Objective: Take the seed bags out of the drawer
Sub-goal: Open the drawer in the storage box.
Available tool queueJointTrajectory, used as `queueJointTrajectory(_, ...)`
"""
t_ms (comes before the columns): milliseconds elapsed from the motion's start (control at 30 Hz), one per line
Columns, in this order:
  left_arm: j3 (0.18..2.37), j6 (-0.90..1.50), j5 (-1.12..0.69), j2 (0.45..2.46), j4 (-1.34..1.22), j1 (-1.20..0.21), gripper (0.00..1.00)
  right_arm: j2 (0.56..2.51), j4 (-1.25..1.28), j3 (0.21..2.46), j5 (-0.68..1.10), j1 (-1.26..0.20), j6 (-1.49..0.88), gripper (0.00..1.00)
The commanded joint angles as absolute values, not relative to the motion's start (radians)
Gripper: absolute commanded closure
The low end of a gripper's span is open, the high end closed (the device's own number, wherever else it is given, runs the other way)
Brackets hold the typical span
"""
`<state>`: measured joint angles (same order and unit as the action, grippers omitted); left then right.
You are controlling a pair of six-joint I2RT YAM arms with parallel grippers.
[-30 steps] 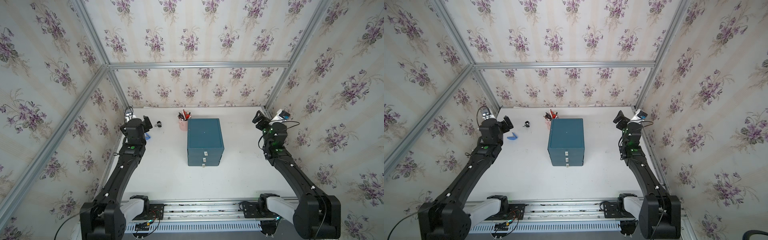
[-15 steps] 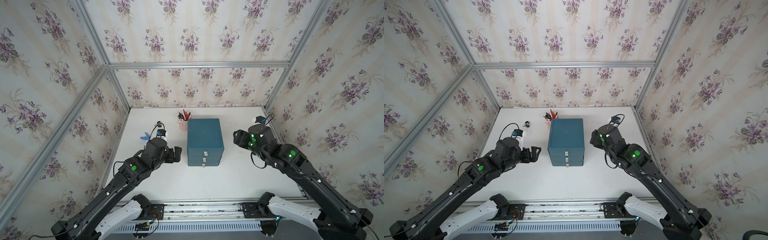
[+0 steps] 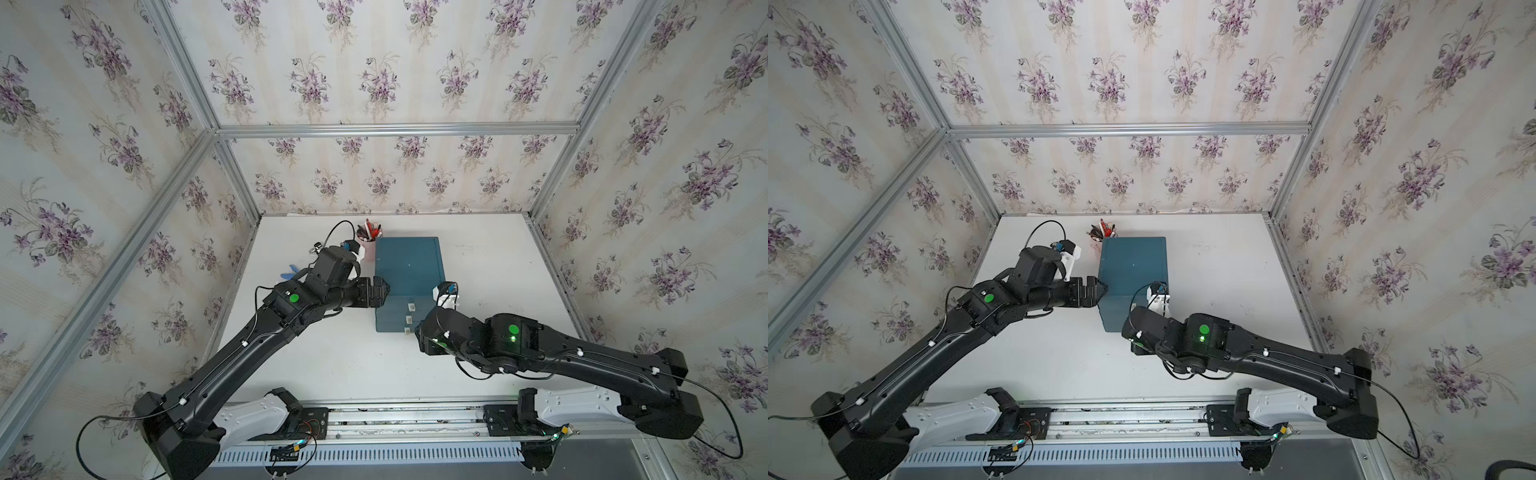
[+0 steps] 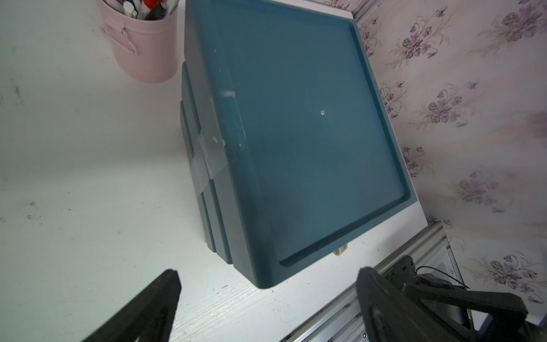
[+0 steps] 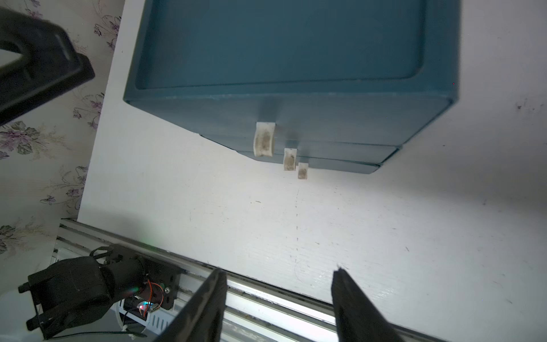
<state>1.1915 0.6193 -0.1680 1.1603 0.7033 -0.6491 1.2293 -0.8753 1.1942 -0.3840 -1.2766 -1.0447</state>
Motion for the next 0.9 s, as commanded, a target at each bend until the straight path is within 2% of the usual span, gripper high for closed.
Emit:
queueJointTrajectory(0,1.197,0.623,-0.194,1.184,0.719,-0.649,0.09,1.294,-0.78,1.23,-0.409,-1.276,-1.031,0.42)
queueJointTrajectory(367,1.18,0.617,-0.179,1.258,0.691,-0.65,0.26,1.415,-0.739,1.273,-0.393,-1.165,-0.979,0.52)
queueJointTrajectory(467,1.179,0.617,-0.169,1.274,0.687,-0.65,0.27,1.421,-0.736,1.266,-0.391,-1.147,-0.97,0.53)
queueJointTrajectory(567,1.174,0.605,-0.149,1.284,0.685,-0.65,0.28,1.429,-0.715,1.255,-0.373,-1.126,-0.957,0.62)
queueJointTrajectory(700,1.172,0.597,-0.134,1.293,0.69,-0.65,0.29,1.431,-0.71,1.257,-0.384,-1.114,-0.947,0.65)
queueJointTrajectory(867,1.158,0.596,-0.122,1.29,0.682,-0.65,0.3,1.435,-0.702,1.253,-0.384,-1.1,-0.933,0.82)
